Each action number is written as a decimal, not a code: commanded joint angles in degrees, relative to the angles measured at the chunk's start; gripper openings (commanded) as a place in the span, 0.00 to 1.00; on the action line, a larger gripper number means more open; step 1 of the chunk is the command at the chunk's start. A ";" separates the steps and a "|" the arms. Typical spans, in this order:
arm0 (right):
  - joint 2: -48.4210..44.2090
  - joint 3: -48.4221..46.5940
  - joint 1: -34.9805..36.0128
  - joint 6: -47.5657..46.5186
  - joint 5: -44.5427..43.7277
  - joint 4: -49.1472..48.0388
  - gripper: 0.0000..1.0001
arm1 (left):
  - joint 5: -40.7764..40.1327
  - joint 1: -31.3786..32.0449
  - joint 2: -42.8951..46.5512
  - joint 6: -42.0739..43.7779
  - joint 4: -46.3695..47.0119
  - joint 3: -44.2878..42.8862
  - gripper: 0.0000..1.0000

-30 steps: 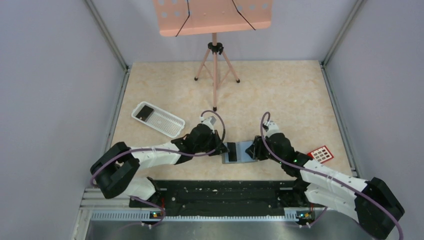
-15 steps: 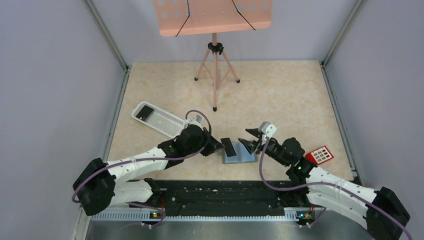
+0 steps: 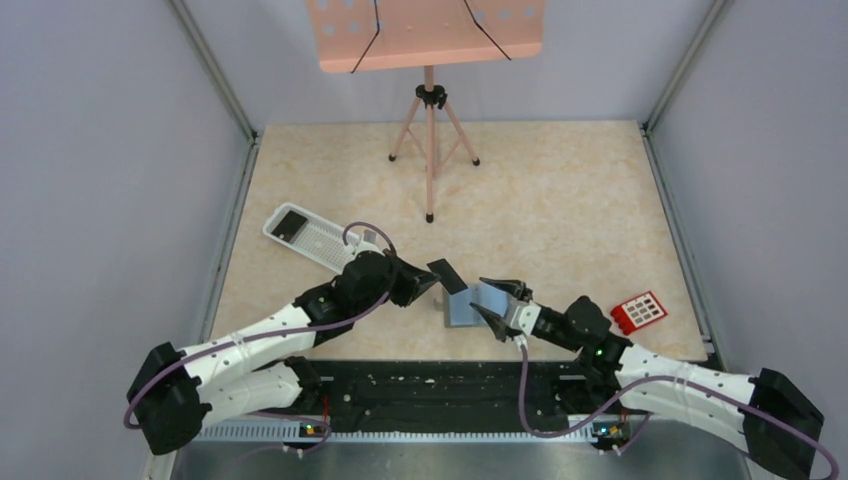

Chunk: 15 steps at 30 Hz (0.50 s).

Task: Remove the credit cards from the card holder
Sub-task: Remove the credit card from the card holder.

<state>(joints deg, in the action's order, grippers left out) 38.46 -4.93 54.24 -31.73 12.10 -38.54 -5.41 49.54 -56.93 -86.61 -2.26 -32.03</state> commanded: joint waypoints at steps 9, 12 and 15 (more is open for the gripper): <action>8.64 -2.01 2.97 -6.63 -4.70 -6.94 0.51 | 8.11 -0.06 -2.97 -2.65 9.01 0.49 0.00; 8.63 -1.69 3.33 -7.23 -7.24 -8.63 0.47 | 9.42 -0.05 -4.00 -3.03 10.15 0.86 0.00; 8.74 -1.26 3.39 -7.56 -7.67 -9.47 0.42 | 10.24 -0.06 -4.30 -3.83 11.62 1.73 0.00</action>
<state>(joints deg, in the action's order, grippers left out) 47.09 -4.95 56.64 -38.00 6.50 -42.85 2.28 49.54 -60.80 -89.14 4.10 -31.46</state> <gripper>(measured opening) 0.449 0.011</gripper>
